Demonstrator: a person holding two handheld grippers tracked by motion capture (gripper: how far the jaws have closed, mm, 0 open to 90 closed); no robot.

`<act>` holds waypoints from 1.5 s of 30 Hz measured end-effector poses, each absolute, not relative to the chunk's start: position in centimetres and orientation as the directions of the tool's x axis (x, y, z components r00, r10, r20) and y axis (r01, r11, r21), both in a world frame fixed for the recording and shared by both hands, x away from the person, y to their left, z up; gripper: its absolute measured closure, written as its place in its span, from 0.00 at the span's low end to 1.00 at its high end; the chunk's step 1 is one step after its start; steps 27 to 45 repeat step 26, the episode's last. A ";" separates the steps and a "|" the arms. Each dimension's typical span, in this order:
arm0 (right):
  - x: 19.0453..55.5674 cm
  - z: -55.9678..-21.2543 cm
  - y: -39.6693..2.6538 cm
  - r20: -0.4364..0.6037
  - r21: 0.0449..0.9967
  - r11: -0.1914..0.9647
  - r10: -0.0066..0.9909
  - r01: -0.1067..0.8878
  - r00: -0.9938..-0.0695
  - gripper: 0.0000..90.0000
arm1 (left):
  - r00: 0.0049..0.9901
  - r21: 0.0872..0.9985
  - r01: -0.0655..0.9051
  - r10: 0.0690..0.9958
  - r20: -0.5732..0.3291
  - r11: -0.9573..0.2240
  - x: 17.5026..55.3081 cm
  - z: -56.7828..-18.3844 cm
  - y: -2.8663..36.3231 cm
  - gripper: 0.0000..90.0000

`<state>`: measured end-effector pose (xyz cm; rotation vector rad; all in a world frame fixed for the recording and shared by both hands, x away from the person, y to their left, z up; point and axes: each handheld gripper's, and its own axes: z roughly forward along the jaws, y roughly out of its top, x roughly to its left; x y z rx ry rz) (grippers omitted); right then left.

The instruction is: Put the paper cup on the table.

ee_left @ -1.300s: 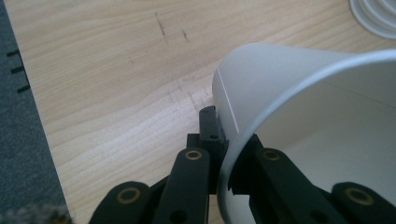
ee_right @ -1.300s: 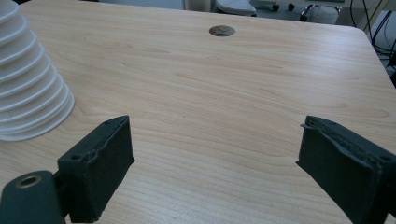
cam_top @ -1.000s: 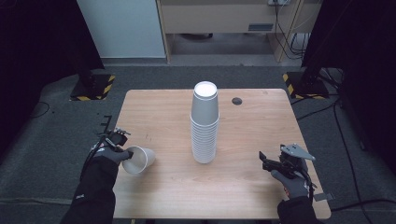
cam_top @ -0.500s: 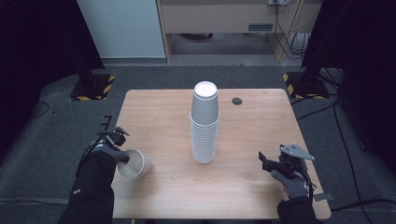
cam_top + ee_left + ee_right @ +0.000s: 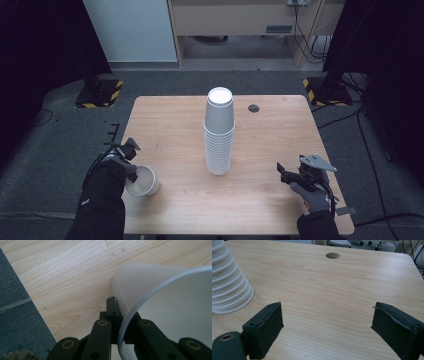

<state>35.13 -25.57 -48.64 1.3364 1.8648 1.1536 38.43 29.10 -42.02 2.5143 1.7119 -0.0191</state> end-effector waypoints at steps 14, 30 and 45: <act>35.1 -48.7 -25.5 0.039 0.882 0.129 0.939 0.452 -0.343 0.11 | 0.367 0.271 0.903 0.927 -0.078 -0.334 38.2 -41.9 29.8 0.71; 35.1 -48.6 -25.6 0.045 0.885 0.117 0.942 0.451 -0.333 0.11 | 0.365 0.674 0.697 0.930 -0.039 -0.246 34.6 -41.2 30.4 0.51; 35.1 -48.6 -25.6 0.045 0.885 0.117 0.942 0.451 -0.333 0.11 | 0.365 0.674 0.697 0.930 -0.039 -0.246 34.6 -41.2 30.4 0.51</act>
